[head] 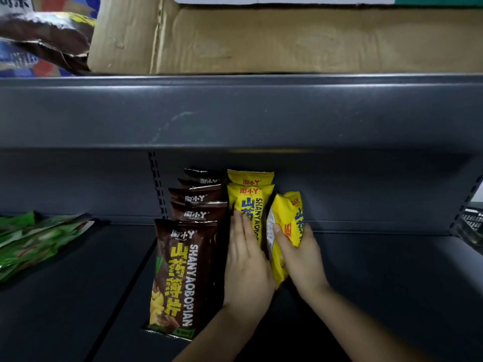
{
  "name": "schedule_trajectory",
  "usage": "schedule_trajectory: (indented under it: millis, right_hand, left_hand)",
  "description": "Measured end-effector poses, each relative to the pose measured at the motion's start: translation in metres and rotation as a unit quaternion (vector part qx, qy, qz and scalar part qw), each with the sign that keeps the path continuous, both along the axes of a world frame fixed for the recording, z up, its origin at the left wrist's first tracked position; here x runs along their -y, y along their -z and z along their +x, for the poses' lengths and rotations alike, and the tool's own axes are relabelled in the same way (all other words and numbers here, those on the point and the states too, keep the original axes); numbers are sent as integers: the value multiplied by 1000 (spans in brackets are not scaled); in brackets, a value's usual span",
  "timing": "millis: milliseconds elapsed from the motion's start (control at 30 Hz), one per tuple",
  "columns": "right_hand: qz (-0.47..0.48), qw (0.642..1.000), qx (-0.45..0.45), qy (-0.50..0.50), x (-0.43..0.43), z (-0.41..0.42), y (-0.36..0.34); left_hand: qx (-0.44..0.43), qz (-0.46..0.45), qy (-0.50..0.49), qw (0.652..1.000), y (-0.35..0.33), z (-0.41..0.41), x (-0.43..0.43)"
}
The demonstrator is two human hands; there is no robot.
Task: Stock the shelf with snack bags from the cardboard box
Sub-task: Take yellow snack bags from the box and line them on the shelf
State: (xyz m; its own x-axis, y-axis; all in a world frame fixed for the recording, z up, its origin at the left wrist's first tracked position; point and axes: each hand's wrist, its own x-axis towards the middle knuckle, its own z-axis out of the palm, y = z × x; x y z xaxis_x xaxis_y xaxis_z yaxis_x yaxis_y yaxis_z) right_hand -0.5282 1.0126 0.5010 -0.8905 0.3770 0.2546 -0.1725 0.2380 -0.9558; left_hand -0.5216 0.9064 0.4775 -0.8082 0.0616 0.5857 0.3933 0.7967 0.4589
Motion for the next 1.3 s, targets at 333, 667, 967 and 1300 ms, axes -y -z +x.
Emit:
schedule_trajectory:
  millis: [333,667,967,1300]
  right_hand:
    - [-139,978,18,-154,8,29,-18]
    - [4,987,23,-161,19,3,-30]
    - [144,982,11,-118,26,-15,-23]
    - [146,980,-19,-133,19,-30,-41]
  left_hand:
    - [104,66,187,974,-17,30,12]
    - [97,112,56,987,-16,31,22]
    - [138,102,-48,984,-16,13,3]
    - [116,133,-65,982,-4,7,3]
